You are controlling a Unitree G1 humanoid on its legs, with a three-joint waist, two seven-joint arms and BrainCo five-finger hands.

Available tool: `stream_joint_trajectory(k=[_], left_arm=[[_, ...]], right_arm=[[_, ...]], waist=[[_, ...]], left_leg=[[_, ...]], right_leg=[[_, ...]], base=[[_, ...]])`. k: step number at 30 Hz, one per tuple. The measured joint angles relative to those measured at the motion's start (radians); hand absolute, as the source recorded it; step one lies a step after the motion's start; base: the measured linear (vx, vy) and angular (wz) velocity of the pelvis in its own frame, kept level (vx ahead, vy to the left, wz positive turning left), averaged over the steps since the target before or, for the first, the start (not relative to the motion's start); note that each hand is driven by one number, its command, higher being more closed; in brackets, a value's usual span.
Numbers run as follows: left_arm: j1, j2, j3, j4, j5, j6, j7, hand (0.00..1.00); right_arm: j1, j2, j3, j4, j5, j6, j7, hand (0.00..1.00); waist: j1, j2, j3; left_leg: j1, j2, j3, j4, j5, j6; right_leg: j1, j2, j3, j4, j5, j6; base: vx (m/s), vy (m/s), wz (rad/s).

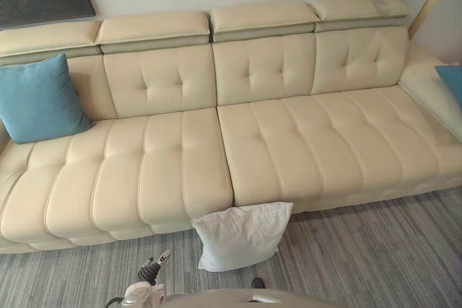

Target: Pick up cushions and gather them together orderly.

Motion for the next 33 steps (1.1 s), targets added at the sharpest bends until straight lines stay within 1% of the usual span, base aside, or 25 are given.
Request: stream_joint_trajectory(k=[2, 3, 4, 5, 6, 8, 9, 10, 11, 12, 13, 15, 17, 19, 20, 22, 23, 25, 27, 29, 31, 33], left_arm=[[-0.001, 0.004, -0.012, -0.002, 0.0, 0.0, 0.005, 0.0], [-0.011, 0.011, -0.016, 0.0, 0.001, 0.003, 0.006, 0.0], [-0.02, 0.017, -0.025, -0.001, 0.002, 0.003, 0.008, 0.0], [-0.025, 0.021, -0.029, -0.002, 0.003, 0.003, 0.007, 0.0], [-0.037, 0.031, -0.029, -0.001, 0.011, 0.004, 0.009, 0.0], [-0.055, 0.042, -0.028, -0.002, 0.012, 0.004, 0.023, 0.0], [-0.073, 0.05, -0.027, -0.003, 0.012, 0.004, 0.032, 0.0], [-0.097, 0.065, -0.027, -0.006, 0.009, 0.004, 0.044, 0.0], [-0.105, 0.072, -0.027, -0.006, 0.005, 0.005, 0.047, 0.0], [-0.125, 0.085, -0.027, -0.009, -0.002, 0.006, 0.052, 0.0], [-0.151, 0.088, -0.027, -0.023, -0.005, 0.006, 0.068, 0.0], [-0.19, 0.086, -0.03, -0.053, -0.031, 0.004, 0.077, 0.0], [-0.24, 0.089, -0.04, -0.086, -0.06, -0.007, 0.086, 0.0], [-0.279, 0.101, -0.054, -0.104, -0.083, -0.015, 0.092, 0.0], [-0.308, 0.116, -0.068, -0.118, -0.092, -0.017, 0.094, 0.0], [-0.363, 0.134, -0.069, -0.12, -0.112, -0.019, 0.095, 0.0], [-0.38, 0.141, -0.068, -0.12, -0.117, -0.019, 0.095, 0.0], [-0.442, 0.178, -0.067, -0.125, -0.119, -0.019, 0.098, 0.0], [-0.482, 0.199, -0.064, -0.137, -0.12, -0.019, 0.104, 0.0], [-0.518, 0.215, -0.055, -0.163, -0.121, -0.022, 0.114, 0.0], [-0.574, 0.237, -0.043, -0.175, -0.129, -0.023, 0.115, 0.0], [-0.625, 0.251, -0.029, -0.204, -0.136, -0.024, 0.116, 0.0]], right_arm=[[-0.018, -0.004, 0.014, -0.005, -0.029, 0.0, -0.004, 0.0], [-0.035, -0.017, 0.044, -0.008, -0.051, 0.0, -0.008, 0.0], [-0.045, -0.023, 0.064, -0.011, -0.074, 0.0, -0.01, 0.0], [-0.051, -0.027, 0.073, -0.017, -0.08, 0.001, -0.011, 0.0], [-0.069, -0.03, 0.09, -0.054, -0.101, 0.003, -0.011, 0.0], [-0.11, -0.038, 0.115, -0.088, -0.117, 0.003, -0.014, 0.0], [-0.15, -0.045, 0.126, -0.099, -0.117, 0.002, -0.019, 0.0], [-0.205, -0.047, 0.149, -0.128, -0.119, 0.004, -0.033, 0.0], [-0.228, -0.047, 0.158, -0.138, -0.127, 0.003, -0.034, 0.0], [-0.262, -0.048, 0.178, -0.168, -0.142, 0.004, -0.039, 0.0], [-0.313, -0.055, 0.198, -0.211, -0.155, 0.002, -0.047, 0.0], [-0.38, -0.067, 0.211, -0.254, -0.155, 0.003, -0.053, 0.0], [-0.455, -0.098, 0.245, -0.318, -0.155, 0.0, -0.071, 0.0], [-0.509, -0.125, 0.268, -0.343, -0.155, -0.001, -0.087, 0.0], [-0.539, -0.141, 0.27, -0.37, -0.154, -0.002, -0.098, 0.0], [-0.6, -0.167, 0.275, -0.371, -0.152, 0.0, -0.119, 0.0], [-0.614, -0.172, 0.275, -0.372, -0.152, 0.0, -0.123, 0.0], [-0.657, -0.187, 0.274, -0.388, -0.147, 0.001, -0.147, 0.0], [-0.701, -0.203, 0.272, -0.399, -0.145, 0.001, -0.162, 0.0], [-0.757, -0.22, 0.265, -0.399, -0.142, 0.0, -0.169, 0.0], [-0.824, -0.239, 0.263, -0.398, -0.133, 0.0, -0.194, 0.0], [-0.883, -0.249, 0.238, -0.397, -0.133, 0.0, -0.209, 0.0]], waist=[[0.004, 0.0, 0.0], [0.002, -0.002, 0.007], [0.003, 0.005, 0.013], [0.003, 0.0, 0.016], [0.003, -0.007, 0.035], [0.001, -0.004, 0.068], [0.001, -0.01, 0.101], [0.009, -0.019, 0.141], [0.01, -0.026, 0.152], [0.009, -0.036, 0.164], [0.014, -0.039, 0.188], [0.016, -0.038, 0.216], [0.014, -0.035, 0.257], [0.016, -0.037, 0.276], [0.016, -0.037, 0.285], [0.02, -0.039, 0.319], [0.019, -0.038, 0.329], [0.021, -0.038, 0.341], [0.022, -0.038, 0.367], [0.023, -0.038, 0.373], [0.025, -0.037, 0.38], [0.026, -0.036, 0.404]], left_leg=[[0.0, -0.001, -0.004, -0.014, -0.008, -0.006], [-0.007, -0.003, -0.004, -0.025, -0.008, -0.007], [-0.021, -0.003, -0.004, -0.025, -0.008, -0.008], [-0.027, -0.002, -0.004, -0.025, -0.008, -0.009], [-0.046, 0.001, -0.001, -0.024, -0.006, -0.012], [-0.072, 0.004, 0.002, -0.014, -0.004, -0.015], [-0.093, 0.014, 0.012, 0.012, -0.003, -0.016], [-0.132, 0.028, 0.034, 0.064, 0.0, -0.02], [-0.154, 0.033, 0.04, 0.084, -0.005, -0.02], [-0.207, 0.041, 0.052, 0.139, -0.022, -0.021], [-0.269, 0.063, 0.055, 0.212, -0.049, -0.019], [-0.317, 0.084, 0.061, 0.276, -0.073, -0.016], [-0.377, 0.112, 0.063, 0.377, -0.119, -0.015], [-0.451, 0.134, 0.056, 0.461, -0.151, -0.014], [-0.524, 0.148, 0.049, 0.521, -0.169, -0.011], [-0.602, 0.16, 0.036, 0.583, -0.185, -0.002], [-0.629, 0.163, 0.026, 0.6, -0.187, 0.0], [-0.743, 0.176, -0.002, 0.649, -0.188, 0.003], [-0.788, 0.177, -0.005, 0.666, -0.181, 0.007], [-0.851, 0.177, -0.017, 0.689, -0.177, 0.009], [-0.924, 0.177, -0.035, 0.713, -0.172, 0.011], [-0.974, 0.175, -0.052, 0.733, -0.164, 0.006]], right_leg=[[-0.014, 0.004, 0.019, 0.0, 0.001, 0.001], [-0.034, 0.008, 0.035, 0.0, 0.001, 0.0], [-0.052, 0.014, 0.046, 0.001, 0.001, 0.0], [-0.06, 0.016, 0.047, 0.005, 0.001, 0.0], [-0.092, 0.02, 0.05, 0.026, 0.0, -0.001], [-0.145, 0.021, 0.057, 0.082, -0.004, -0.006], [-0.193, 0.026, 0.065, 0.139, -0.025, -0.013], [-0.264, 0.034, 0.082, 0.23, -0.044, -0.02], [-0.295, 0.035, 0.084, 0.262, -0.05, -0.021], [-0.357, 0.041, 0.085, 0.319, -0.056, -0.031], [-0.418, 0.05, 0.085, 0.371, -0.061, -0.038], [-0.467, 0.058, 0.084, 0.42, -0.068, -0.042], [-0.515, 0.065, 0.079, 0.485, -0.102, -0.047], [-0.581, 0.071, 0.074, 0.544, -0.122, -0.052], [-0.645, 0.073, 0.069, 0.582, -0.13, -0.053], [-0.714, 0.072, 0.058, 0.617, -0.141, -0.048], [-0.733, 0.071, 0.052, 0.627, -0.141, -0.048], [-0.823, 0.069, 0.032, 0.644, -0.134, -0.059], [-0.861, 0.059, 0.018, 0.658, -0.127, -0.063], [-0.92, 0.053, 0.011, 0.678, -0.119, -0.06], [-0.98, 0.045, -0.004, 0.7, -0.111, -0.072], [-1.022, 0.037, -0.016, 0.726, -0.11, -0.073]], base=[[-0.09, -0.036, -0.26], [-0.06, -0.026, -0.35], [-0.07, -0.036, -0.37], [-0.04, -0.039, -0.29], [-0.03, -0.04, -0.25], [-0.03, -0.027, -0.23], [-0.04, -0.033, -0.35], [-0.05, -0.043, -0.34], [-0.05, -0.063, -0.32], [-0.06, -0.072, -0.27], [-0.07, -0.081, -0.31], [-0.07, -0.059, -0.21], [-0.12, -0.051, -0.09], [-0.16, -0.046, -0.08], [-0.18, -0.039, -0.02], [-0.19, -0.04, 0.04], [-0.18, -0.031, 0.14], [-0.15, -0.019, 0.15], [-0.1, -0.023, 0.13], [-0.08, -0.022, 0.14], [-0.04, -0.007, 0.17], [-0.03, -0.002, 0.21]])
